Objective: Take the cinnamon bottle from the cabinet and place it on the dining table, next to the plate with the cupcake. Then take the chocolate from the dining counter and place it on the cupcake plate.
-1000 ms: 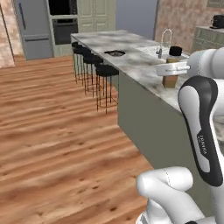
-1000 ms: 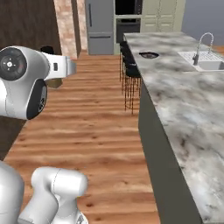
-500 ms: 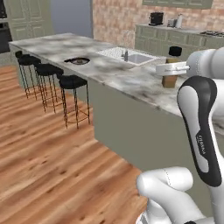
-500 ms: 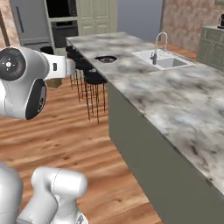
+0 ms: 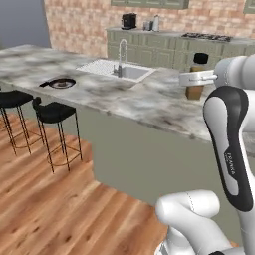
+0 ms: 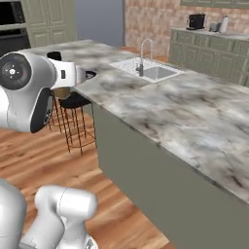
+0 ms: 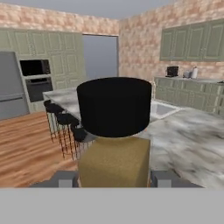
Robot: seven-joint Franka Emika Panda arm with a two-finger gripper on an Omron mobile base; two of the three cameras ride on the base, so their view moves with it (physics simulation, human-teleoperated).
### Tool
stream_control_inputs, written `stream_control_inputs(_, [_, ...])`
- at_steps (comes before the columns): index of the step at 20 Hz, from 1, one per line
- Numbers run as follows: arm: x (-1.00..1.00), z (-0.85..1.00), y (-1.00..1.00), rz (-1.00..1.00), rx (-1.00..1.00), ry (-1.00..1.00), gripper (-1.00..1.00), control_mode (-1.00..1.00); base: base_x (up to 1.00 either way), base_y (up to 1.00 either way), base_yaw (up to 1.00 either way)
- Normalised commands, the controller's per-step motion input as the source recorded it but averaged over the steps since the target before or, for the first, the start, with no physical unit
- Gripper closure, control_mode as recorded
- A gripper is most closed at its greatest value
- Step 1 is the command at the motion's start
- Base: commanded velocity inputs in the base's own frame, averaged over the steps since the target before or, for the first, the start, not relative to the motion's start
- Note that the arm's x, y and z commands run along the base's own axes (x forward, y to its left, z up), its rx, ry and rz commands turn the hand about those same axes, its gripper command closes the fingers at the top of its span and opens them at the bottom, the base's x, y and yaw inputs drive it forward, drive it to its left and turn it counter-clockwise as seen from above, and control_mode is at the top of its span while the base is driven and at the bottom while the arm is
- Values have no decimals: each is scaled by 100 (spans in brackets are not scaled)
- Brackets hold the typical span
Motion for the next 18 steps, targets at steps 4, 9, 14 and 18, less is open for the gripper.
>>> stream_control_inputs(4, [0, 0, 0, 0, 0, 0, 100, 100, 100, 100, -42])
stream_control_inputs(9, [0, 0, 0, 0, 0, 0, 100, 100, 100, 100, -41])
stream_control_inputs(14, [0, 0, 0, 0, 0, 0, 100, 100, 93, 100, -41])
stream_control_inputs(18, [0, 0, 0, 0, 0, 0, 100, 100, 89, 100, -40])
